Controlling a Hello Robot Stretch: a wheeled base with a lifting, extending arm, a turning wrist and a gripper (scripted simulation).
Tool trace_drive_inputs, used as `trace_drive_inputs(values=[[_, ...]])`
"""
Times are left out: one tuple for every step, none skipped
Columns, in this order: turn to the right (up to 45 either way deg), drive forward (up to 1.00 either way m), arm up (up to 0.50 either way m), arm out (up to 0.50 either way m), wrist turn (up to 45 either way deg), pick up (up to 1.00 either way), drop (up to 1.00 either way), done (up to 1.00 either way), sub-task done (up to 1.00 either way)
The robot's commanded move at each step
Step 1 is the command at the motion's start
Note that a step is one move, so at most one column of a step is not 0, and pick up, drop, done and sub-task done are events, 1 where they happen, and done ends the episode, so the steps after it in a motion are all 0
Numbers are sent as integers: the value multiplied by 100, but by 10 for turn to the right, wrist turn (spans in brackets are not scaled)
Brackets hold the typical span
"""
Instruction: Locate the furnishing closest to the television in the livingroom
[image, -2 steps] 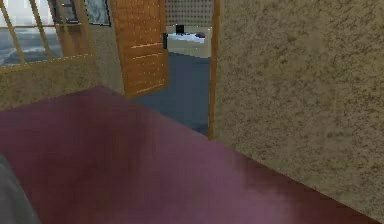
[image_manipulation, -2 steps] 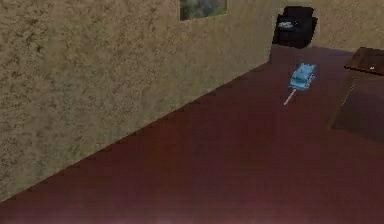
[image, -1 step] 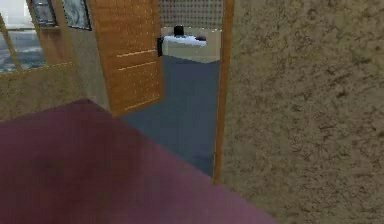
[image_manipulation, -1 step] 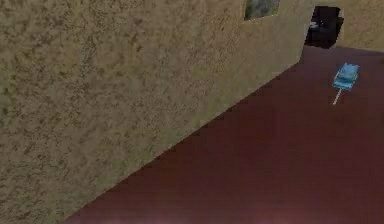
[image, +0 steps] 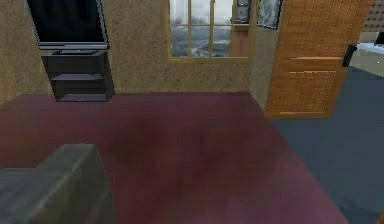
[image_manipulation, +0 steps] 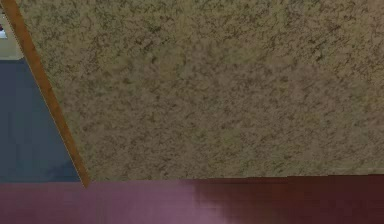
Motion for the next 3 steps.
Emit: trace_drive_inputs(values=[[-60,0,0,0,0,0,0,0,0],[0,100,0,0,0,0,0,0,0],[-30,0,0,0,0,0,0,0,0]])
